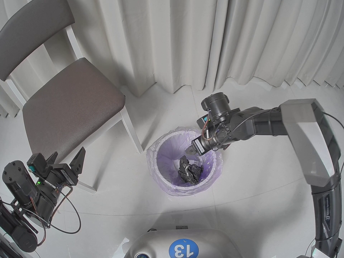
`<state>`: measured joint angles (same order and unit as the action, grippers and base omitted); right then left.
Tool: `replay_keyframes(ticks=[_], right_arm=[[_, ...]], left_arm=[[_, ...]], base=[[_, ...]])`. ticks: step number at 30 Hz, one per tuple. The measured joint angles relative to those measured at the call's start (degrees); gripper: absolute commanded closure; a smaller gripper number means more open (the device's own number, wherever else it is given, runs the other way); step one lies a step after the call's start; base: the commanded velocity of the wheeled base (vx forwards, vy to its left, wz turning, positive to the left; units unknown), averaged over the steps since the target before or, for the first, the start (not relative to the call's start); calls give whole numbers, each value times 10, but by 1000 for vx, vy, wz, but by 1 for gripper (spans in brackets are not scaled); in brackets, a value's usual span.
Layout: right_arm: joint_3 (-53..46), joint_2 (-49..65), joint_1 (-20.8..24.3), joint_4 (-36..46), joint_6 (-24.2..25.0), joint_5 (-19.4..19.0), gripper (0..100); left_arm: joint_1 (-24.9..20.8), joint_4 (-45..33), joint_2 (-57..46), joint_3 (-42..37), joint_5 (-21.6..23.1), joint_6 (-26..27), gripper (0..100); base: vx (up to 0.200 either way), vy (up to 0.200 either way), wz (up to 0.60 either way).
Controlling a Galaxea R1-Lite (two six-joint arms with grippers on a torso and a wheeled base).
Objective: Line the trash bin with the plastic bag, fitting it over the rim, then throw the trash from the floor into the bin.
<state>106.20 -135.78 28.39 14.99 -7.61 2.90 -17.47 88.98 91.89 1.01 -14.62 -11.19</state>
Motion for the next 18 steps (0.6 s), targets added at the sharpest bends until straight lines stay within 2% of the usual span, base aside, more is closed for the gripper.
replay_keyframes(ticks=[6, 9, 12, 18], right_arm=[[-92, 107, -58, -15, 7, -1, 0], [-143, 156, -87, -32, 27, -1, 0], [-186, 201, -112, -65, 54, -1, 0], [-264, 281, -162, -150, 89, -1, 0]], left_arm=[[14, -13, 1, 30, 93, 11, 0], [21, -56, 0, 63, 111, 13, 0], [29, -140, -3, 119, 120, 14, 0], [51, -364, -15, 280, 127, 18, 0]], base=[[0, 0, 0], [0, 0, 0], [0, 0, 0], [0, 0, 0]])
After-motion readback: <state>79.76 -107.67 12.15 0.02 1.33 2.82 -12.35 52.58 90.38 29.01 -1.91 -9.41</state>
